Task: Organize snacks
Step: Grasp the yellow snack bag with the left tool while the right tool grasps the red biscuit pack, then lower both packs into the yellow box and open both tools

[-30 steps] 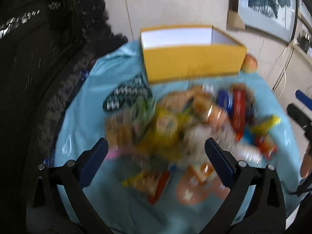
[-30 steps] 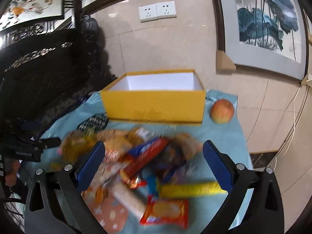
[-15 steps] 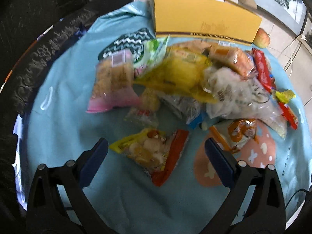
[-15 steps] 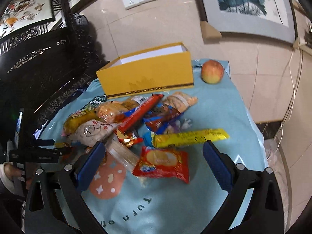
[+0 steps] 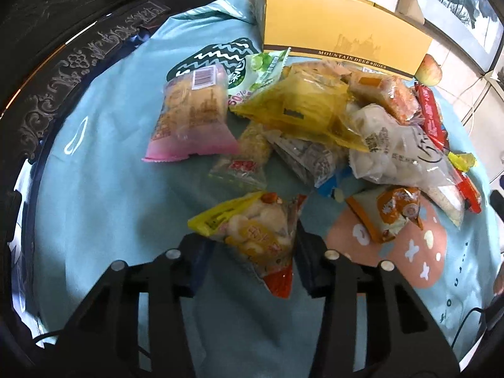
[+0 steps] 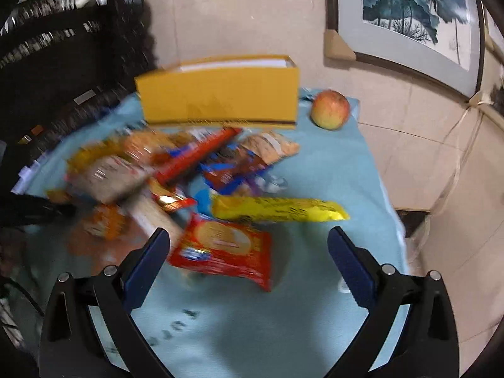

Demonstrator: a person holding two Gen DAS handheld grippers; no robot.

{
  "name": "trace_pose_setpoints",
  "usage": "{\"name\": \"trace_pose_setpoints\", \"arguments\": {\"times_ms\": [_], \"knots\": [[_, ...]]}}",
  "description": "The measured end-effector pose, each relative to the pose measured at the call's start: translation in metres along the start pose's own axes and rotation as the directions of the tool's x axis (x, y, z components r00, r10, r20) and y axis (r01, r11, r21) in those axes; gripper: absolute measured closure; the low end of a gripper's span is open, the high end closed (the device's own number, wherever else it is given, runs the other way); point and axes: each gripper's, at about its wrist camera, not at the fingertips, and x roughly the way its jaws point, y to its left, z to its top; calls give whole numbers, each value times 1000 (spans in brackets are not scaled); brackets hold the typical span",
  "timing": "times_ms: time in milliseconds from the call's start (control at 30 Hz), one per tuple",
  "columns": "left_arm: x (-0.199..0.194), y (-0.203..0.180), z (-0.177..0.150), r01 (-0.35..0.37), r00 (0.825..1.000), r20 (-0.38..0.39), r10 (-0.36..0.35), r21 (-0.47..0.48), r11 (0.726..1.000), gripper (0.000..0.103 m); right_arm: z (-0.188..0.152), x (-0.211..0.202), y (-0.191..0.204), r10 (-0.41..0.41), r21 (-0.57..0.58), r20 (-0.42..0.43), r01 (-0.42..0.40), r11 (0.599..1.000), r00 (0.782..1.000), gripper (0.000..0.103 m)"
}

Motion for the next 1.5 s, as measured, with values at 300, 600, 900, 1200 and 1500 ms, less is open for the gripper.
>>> {"name": "trace_pose_setpoints", "arguments": {"times_ms": [300, 600, 900, 1200, 1500], "knots": [[-7, -8, 0, 26, 1000, 12, -26, 14, 1000, 56, 2, 34, 14, 9, -23, -88, -11, 1000, 996, 5], [2, -8, 1, 40, 999, -4, -40, 15, 999, 56, 3, 48, -4, 128, 142, -167, -104, 984, 978, 50], [-18, -7, 3, 59, 998, 37, -59, 20, 998, 56, 7, 15, -5, 128, 140, -95, -114, 984, 987, 54], [-61, -16, 17, 86, 988, 126, -92, 52, 995, 56, 39, -32, -1, 167, 108, 51, -171, 979, 985, 54], [-104, -65, 99, 100, 950, 280, -138, 145, 984, 54, 120, -40, -2, 180, 119, 221, -209, 971, 959, 54]]}}
